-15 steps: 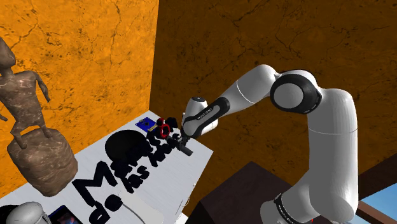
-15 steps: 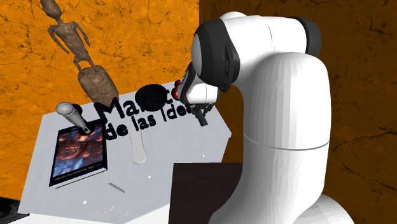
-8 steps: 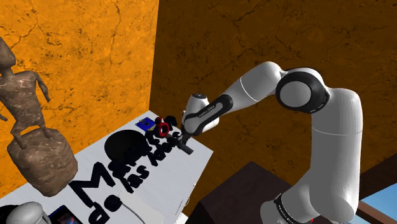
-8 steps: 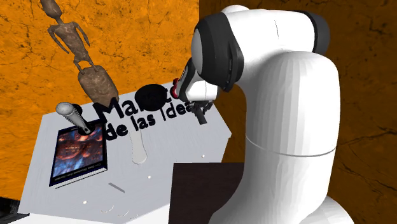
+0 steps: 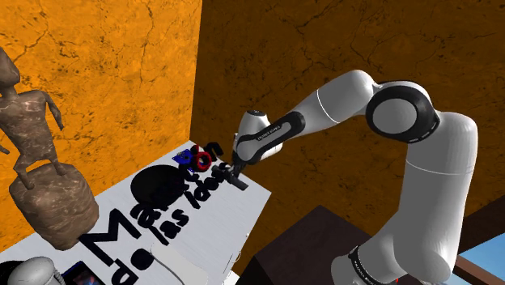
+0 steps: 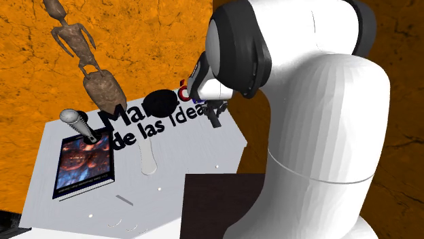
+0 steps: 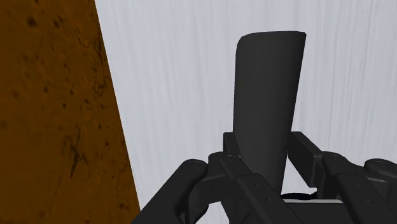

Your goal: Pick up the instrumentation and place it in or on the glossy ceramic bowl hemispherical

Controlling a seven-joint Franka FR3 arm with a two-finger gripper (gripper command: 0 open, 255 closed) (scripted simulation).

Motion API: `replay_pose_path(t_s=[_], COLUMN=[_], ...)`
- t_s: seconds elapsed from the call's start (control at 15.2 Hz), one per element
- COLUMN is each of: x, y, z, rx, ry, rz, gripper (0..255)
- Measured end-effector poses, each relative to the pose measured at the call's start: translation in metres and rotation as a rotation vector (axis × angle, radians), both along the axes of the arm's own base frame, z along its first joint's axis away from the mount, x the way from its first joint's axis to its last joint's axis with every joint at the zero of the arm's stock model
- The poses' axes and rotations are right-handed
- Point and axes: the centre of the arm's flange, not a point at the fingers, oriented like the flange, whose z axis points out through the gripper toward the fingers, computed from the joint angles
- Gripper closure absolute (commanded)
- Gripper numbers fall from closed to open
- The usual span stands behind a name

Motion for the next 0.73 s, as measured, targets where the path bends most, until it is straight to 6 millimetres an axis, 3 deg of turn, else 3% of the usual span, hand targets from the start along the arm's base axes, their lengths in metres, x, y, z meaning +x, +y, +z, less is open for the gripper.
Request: replay_pose_path(t_s=[0.73], x=[0.0], y=[-0.001], z=[0.058], rx=[0.0], ry=[0.0], rz=[0.0], gripper=[255])
